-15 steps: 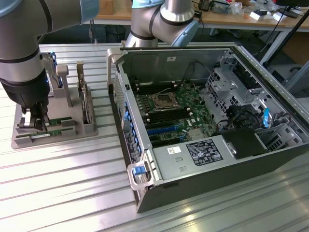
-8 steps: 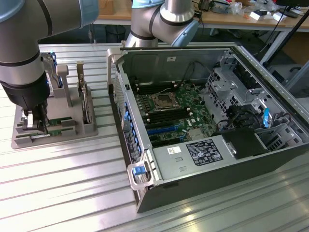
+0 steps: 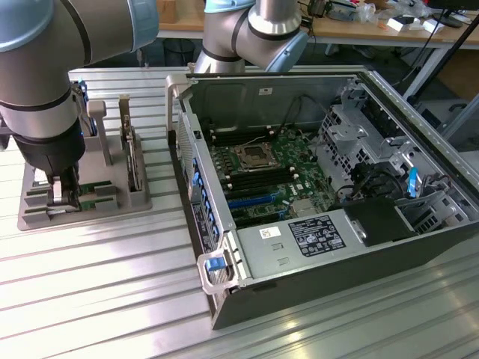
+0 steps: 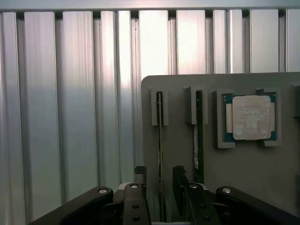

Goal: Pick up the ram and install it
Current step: 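Pick up the ram and move it above insertion slot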

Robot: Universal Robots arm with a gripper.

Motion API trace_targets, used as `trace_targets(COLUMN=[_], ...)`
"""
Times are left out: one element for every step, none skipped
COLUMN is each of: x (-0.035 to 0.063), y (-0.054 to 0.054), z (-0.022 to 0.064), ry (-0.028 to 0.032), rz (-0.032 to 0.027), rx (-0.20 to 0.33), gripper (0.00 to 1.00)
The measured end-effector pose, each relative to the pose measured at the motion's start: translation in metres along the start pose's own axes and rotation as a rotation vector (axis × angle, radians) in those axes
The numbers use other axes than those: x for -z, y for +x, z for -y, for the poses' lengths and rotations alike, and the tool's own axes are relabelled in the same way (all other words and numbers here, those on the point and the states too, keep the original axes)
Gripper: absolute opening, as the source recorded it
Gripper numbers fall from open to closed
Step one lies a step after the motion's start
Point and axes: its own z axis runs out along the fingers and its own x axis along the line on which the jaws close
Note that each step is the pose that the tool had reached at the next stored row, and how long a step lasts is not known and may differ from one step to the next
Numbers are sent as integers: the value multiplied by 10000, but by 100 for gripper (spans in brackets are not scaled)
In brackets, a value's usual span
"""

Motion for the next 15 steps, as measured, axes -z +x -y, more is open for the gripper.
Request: trace_targets(x=[-14, -25, -35, -46, -54, -57, -61, -69, -74, -75, -76, -76, -76, -76, -76], y=[0, 1, 1, 1, 1, 2, 1, 2, 2, 2, 2, 2, 2, 2, 2], z=[5, 8, 10, 12, 13, 14, 14, 15, 16, 16, 15, 16, 16, 16, 16], ry=[-2, -3, -4, -5, -7, -8, -8, -9, -9, -10, -9, -9, -9, -9, -9], rz=[-16, -27, -35, -43, -49, -51, -52, -57, -63, -64, -64, -64, -64, -64, -64], rx=[94, 161, 213, 270, 320, 343, 363, 418, 458, 464, 464, 463, 464, 464, 464], gripper=[36, 36, 36, 36, 36, 36, 36, 36, 36, 36, 36, 36, 36, 35, 35])
